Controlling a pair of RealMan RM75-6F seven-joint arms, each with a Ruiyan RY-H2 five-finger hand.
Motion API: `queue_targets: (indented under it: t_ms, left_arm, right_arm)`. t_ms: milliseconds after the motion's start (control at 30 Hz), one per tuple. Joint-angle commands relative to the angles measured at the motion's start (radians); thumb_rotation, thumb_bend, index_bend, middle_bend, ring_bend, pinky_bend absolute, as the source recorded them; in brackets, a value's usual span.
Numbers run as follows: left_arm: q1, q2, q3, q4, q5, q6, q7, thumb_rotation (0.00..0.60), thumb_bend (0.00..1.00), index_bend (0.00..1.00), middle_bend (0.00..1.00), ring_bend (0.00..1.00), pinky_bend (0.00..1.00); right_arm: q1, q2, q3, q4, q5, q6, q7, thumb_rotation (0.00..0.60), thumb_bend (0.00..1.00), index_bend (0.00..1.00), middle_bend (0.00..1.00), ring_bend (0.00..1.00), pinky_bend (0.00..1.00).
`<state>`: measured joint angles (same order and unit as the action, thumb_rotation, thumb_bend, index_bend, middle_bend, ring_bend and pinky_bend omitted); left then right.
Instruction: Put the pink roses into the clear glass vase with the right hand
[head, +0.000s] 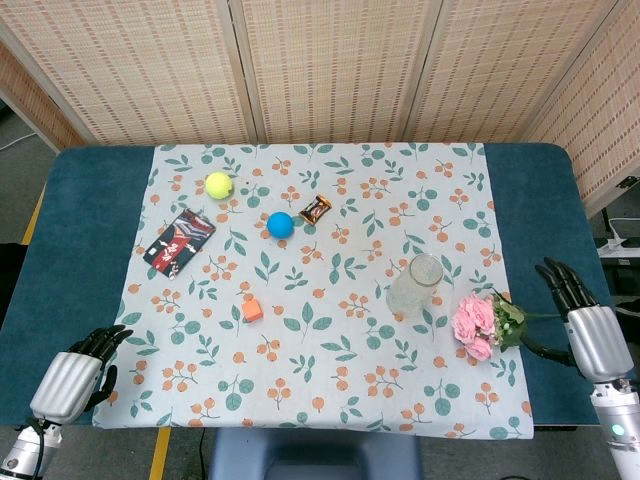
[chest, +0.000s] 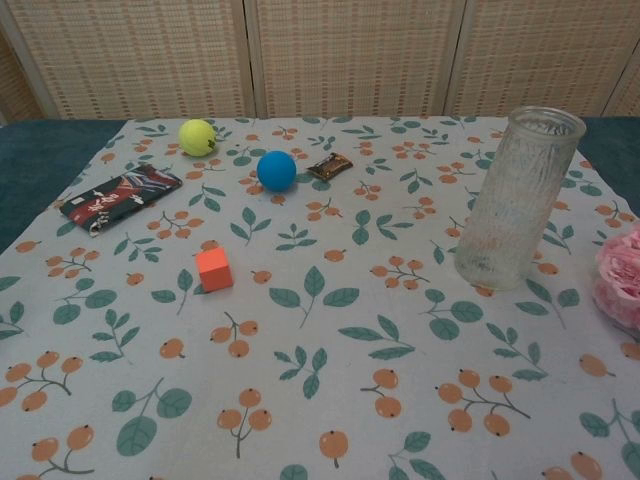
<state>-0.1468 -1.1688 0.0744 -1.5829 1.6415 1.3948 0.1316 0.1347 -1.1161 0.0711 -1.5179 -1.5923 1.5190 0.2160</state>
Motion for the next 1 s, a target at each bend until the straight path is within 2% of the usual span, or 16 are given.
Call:
queue_targets:
  t_ms: [33, 167, 233, 300, 400, 467, 633, 767, 900, 1000]
  left_arm:
    - [0.001, 0.001, 0.0, 0.0, 0.0, 0.001, -0.001, 0.6, 0.63, 0.16, 0.15, 0.18, 0.43]
    - [0.002, 0.003, 0.0, -0.002, 0.0, 0.006, -0.001, 0.6, 0.64, 0.16, 0.15, 0.18, 0.43]
    - [0.003, 0.003, 0.0, -0.003, 0.001, 0.007, 0.0, 0.6, 0.64, 0.16, 0.15, 0.18, 0.43]
    - [0.002, 0.002, -0.001, -0.001, 0.002, 0.007, -0.001, 0.6, 0.64, 0.16, 0.15, 0.18, 0.43]
    - [0.0, 0.0, -0.001, 0.002, -0.004, -0.001, -0.003, 0.6, 0.64, 0.16, 0.15, 0.18, 0.43]
    - [-0.001, 0.0, 0.0, 0.002, -0.005, -0.005, -0.002, 0.6, 0.64, 0.16, 0.15, 0.18, 0.43]
    - [0.0, 0.001, 0.0, 0.0, 0.001, 0.001, -0.001, 0.6, 0.64, 0.16, 0.15, 0.18, 0.43]
    - [0.001, 0.001, 0.0, 0.001, -0.003, 0.002, -0.004, 0.6, 0.64, 0.16, 0.16, 0.18, 0.43]
    - [0.0, 0.001, 0.0, 0.001, -0.001, 0.002, -0.004, 0.6, 0.64, 0.16, 0.15, 0.18, 0.43]
    - [0.0, 0.001, 0.0, 0.001, -0.001, 0.002, -0.004, 0.6, 0.64, 0.16, 0.15, 0.18, 0.43]
  right_arm:
    - [0.0, -0.001, -0.001, 0.001, 0.0, -0.002, -0.002, 0.6, 0.05, 0.0, 0.0, 0.0, 0.26]
    - [0.001, 0.006, -0.008, 0.004, 0.0, -0.014, -0.031, 0.6, 0.05, 0.0, 0.0, 0.0, 0.27]
    - [-0.003, 0.008, -0.008, 0.006, 0.003, -0.008, -0.077, 0.6, 0.05, 0.0, 0.05, 0.01, 0.32]
    - [-0.011, 0.002, -0.002, 0.008, 0.013, 0.004, -0.145, 0.6, 0.05, 0.0, 0.19, 0.14, 0.43]
    - [-0.013, 0.01, -0.005, -0.011, 0.045, -0.025, -0.222, 0.6, 0.05, 0.0, 0.44, 0.5, 0.66]
    - [-0.005, 0.034, -0.012, -0.038, 0.074, -0.076, -0.261, 0.6, 0.05, 0.01, 0.52, 0.62, 0.76]
    - [0.032, 0.069, -0.005, -0.097, 0.173, -0.201, -0.387, 0.6, 0.04, 0.01, 0.61, 0.7, 0.83]
    - [0.086, 0.058, 0.012, -0.089, 0.258, -0.318, -0.438, 0.6, 0.04, 0.01, 0.63, 0.72, 0.85]
    - [0.161, 0.046, 0.015, -0.034, 0.285, -0.473, -0.376, 0.6, 0.04, 0.01, 0.65, 0.74, 0.86]
    - [0.194, 0.039, 0.012, 0.006, 0.279, -0.543, -0.321, 0.6, 0.04, 0.02, 0.66, 0.75, 0.87]
